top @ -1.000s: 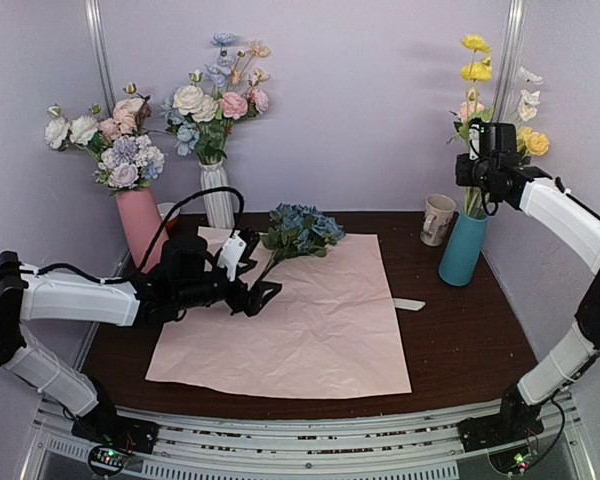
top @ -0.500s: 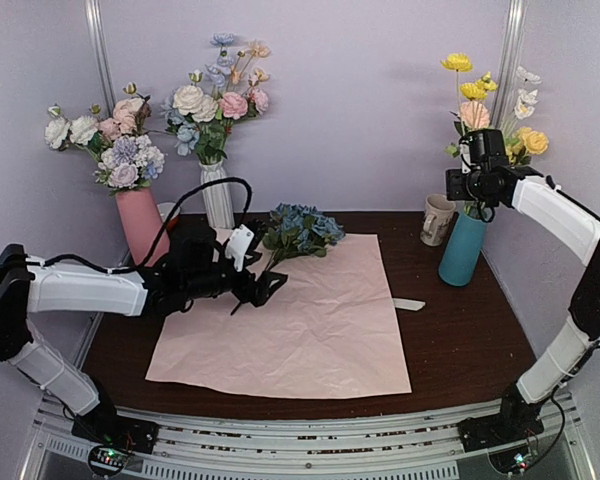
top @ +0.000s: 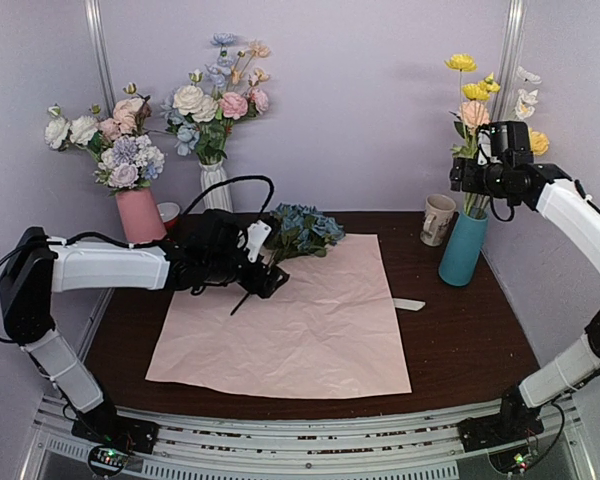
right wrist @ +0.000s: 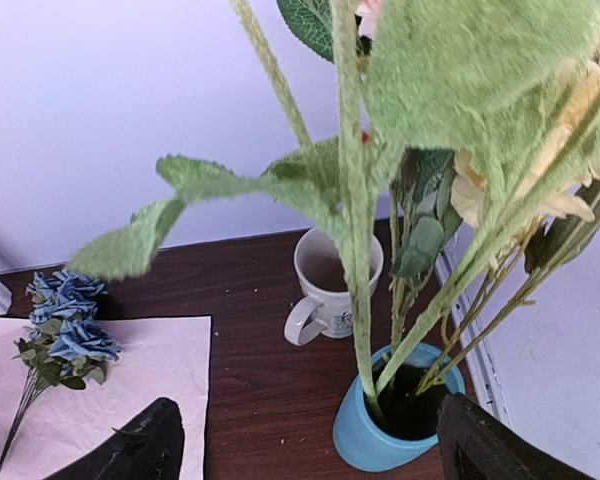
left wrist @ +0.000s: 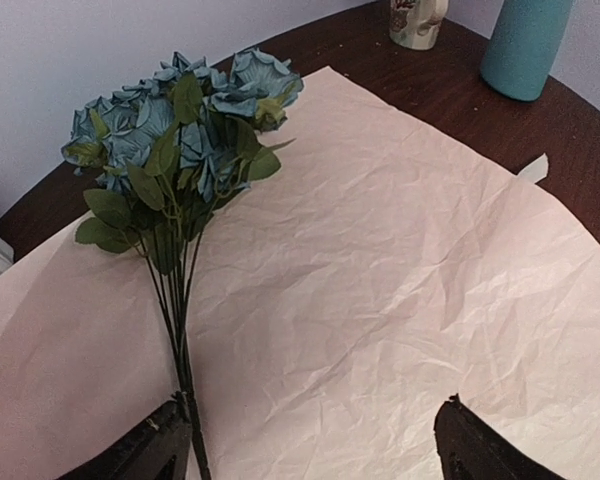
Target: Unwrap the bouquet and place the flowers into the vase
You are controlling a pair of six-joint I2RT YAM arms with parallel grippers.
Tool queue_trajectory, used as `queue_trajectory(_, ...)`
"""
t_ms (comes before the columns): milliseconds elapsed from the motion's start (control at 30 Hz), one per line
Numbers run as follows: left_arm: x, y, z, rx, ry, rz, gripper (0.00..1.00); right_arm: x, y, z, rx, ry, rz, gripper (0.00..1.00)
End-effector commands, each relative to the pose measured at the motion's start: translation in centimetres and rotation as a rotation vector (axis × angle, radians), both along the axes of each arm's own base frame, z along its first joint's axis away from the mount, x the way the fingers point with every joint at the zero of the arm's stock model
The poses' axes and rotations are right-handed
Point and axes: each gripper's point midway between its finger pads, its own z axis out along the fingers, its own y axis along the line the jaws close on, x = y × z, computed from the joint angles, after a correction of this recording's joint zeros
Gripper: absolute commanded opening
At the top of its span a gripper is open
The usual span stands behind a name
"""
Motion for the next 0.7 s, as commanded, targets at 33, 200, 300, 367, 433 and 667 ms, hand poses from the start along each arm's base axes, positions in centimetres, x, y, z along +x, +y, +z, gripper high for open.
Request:
queue_trajectory(33, 2.0, 1.7, -0.6, 0.1, 0.056, 0.039, 0.85, -2.9, 1.5, -1.0, 0.105, 0.01, 0.042, 0.92)
queue_trajectory(200, 3.6, 3.5, -1.7, 0.142, 0.122, 0.075, 0.82, -5.1, 2.4, -1.2, 0.152, -0.001, 0.093, 0.95)
queue_trajectory(300, 4.6, 4.4, -2.9, 0.149, 0.161, 0.087, 0.78, -5.9, 3.8, -1.8, 0.201, -0.004, 0.163, 0.95)
queue_trajectory(367, 5.4, 4.9, -4.1, 0.173, 0.177, 0.1, 0.74, -6.3, 4.9, -2.3, 0.235, -0.008, 0.213, 0.95)
queue_trajectory(433, 5.9, 5.0, -5.1, 0.188, 0.186, 0.104, 0.69, -6.6, 5.9, -2.8, 0.264, -0.007, 0.256, 0.95)
queue_trajectory(667, 7.7, 4.7, -8.4, 0.171, 0.231, 0.101, 0.6, -8.1, 9.6, -5.4, 0.352, 0.019, 0.401, 0.95)
